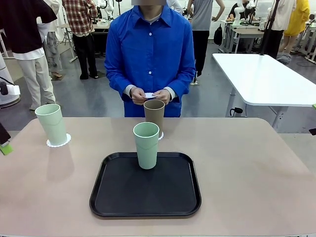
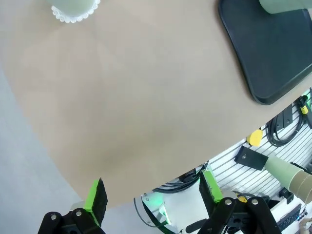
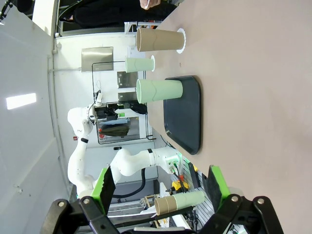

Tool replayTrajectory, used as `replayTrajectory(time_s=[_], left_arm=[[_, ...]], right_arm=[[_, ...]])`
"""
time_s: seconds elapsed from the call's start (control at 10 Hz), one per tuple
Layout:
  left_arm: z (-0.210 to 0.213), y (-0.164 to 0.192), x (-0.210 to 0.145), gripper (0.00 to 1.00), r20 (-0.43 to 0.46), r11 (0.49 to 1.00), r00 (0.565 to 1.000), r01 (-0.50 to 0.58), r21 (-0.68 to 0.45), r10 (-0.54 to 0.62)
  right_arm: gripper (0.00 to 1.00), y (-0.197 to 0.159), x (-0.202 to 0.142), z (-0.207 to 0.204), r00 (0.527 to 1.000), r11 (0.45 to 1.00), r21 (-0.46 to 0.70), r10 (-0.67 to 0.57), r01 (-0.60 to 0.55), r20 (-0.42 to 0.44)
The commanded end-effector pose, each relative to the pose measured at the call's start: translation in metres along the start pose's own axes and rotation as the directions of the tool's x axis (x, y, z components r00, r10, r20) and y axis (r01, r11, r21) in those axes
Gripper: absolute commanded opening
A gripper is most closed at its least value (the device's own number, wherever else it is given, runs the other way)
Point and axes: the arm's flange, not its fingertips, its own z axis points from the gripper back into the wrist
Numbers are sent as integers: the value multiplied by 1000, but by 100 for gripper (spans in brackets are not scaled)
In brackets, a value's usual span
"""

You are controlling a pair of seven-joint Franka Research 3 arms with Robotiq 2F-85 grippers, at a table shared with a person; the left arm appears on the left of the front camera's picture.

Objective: Place coasters on the table and set cups on them.
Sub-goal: Take one Reusable plastic cup from the Flat Tray and place it on a coaster set by the human.

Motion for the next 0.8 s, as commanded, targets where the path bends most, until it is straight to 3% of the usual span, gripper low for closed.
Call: replayTrajectory(time_s=[0.0,0.1,0.2,0.4,0.5,0.7], left_arm=[[5,3,14,100,31,1000,1000,-2,24,1],[0,0,0,100,0,1000,1000,0,0,0],[-3,15,-7,100,74,981,997,-3,-196,18],[7,53,-23,100,187,873,978,9,-488,95],[7,82,-33,100,221,788,963,17,-616,153],[7,125,-50,100,291,696,934,68,-715,208]], right_arm=[[100,0,-4,-1,1000,1000,8,1,-1,1],[100,0,-4,-1,1000,1000,8,1,-1,1],[100,0,-4,-1,1000,1000,8,1,-1,1],[100,0,-4,-1,1000,1000,8,1,-1,1],[100,0,-4,-1,1000,1000,8,1,-1,1],[100,0,-4,-1,1000,1000,8,1,-1,1]])
